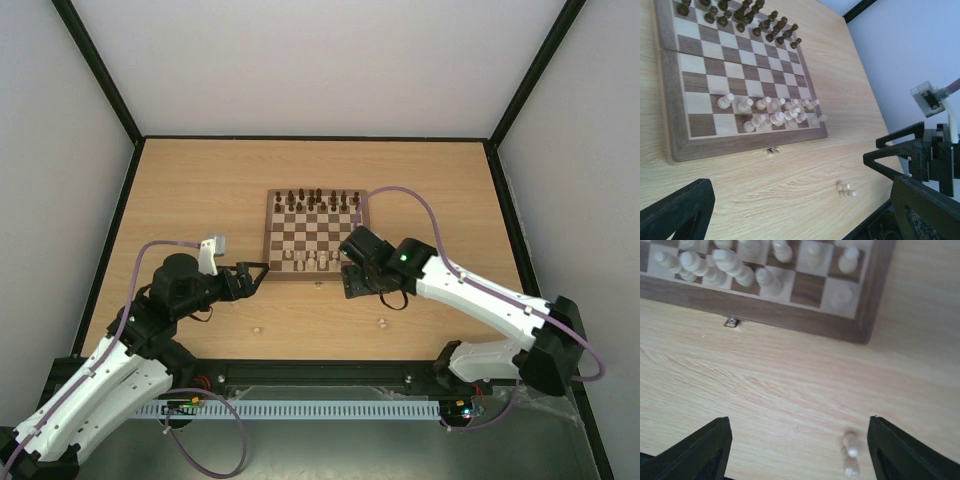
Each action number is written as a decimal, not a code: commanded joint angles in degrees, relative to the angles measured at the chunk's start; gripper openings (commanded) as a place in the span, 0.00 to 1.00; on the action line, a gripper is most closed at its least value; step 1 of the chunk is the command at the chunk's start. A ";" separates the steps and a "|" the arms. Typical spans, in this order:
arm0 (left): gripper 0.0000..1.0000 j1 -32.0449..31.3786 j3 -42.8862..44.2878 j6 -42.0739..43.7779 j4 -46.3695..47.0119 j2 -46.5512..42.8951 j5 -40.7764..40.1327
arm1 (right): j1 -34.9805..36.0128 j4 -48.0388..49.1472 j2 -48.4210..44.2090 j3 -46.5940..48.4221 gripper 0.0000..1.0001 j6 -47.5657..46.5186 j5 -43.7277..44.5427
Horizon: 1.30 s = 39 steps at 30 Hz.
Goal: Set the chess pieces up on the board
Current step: Pick up the chess piece at the center of the board.
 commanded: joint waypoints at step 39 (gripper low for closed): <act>0.99 -0.02 -0.10 3.91 16.56 7.79 6.28 | 6.41 -4.54 -15.42 -21.79 0.60 24.59 6.31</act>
